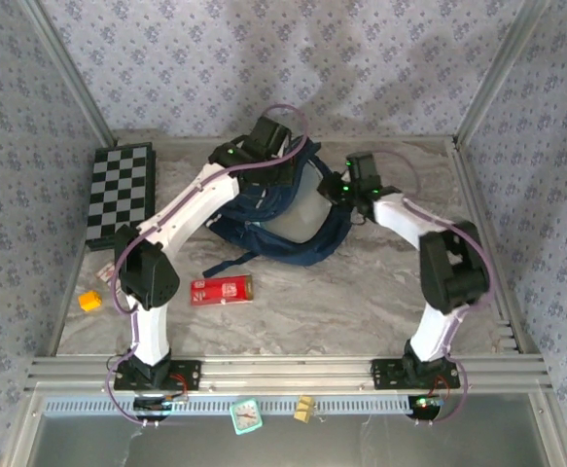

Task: Pack books, pencil case, and school supplies into a backpack

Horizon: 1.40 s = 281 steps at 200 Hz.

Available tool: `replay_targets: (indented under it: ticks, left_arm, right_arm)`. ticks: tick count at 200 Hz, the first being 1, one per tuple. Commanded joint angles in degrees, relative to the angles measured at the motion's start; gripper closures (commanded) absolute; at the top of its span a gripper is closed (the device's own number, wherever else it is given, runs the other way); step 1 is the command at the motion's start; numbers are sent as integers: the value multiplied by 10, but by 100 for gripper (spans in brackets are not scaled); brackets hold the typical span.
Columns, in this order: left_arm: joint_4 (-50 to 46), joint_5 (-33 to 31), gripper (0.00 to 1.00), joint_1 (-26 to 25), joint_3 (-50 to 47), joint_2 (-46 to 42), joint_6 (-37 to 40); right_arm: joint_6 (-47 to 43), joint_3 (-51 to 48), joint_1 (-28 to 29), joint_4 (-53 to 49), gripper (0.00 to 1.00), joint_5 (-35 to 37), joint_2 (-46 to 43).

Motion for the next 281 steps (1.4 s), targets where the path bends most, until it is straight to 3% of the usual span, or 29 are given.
replay_targets:
  ticks: [1,24,42,62,95,127,185,281]
  left_arm:
    - [10,70,84,-14,1,9,-5]
    - [42,97,58,-6,-83,-53,-29]
    - [122,97,45,18,-213,-148,-67]
    - [176,104,38,79,-350,-233,-141]
    - [256,154,37,196,-514,-291,-239]
    - [313,182,38,244,-563,-270,-291]
    - [406,193,42,242,-587,-223,-391]
    - [464,193,46,181,-563,-138,-443]
  right_arm:
    - [-59,-56,-21,-88,75,47,-100]
    - [-83,-84,-39,-154,70,39,-157]
    - [-97,-99,-27,-184,67,22,-186]
    - [-100,-108,13,-205,63,25,-205]
    - [-50,-111,91,-180,57,26,-191]
    - [-16,-93,168,-140,57,57,-158]
    - [19,-97,185,-98,55,61,-110]
    - [28,-111,166,-61,55,42,-85]
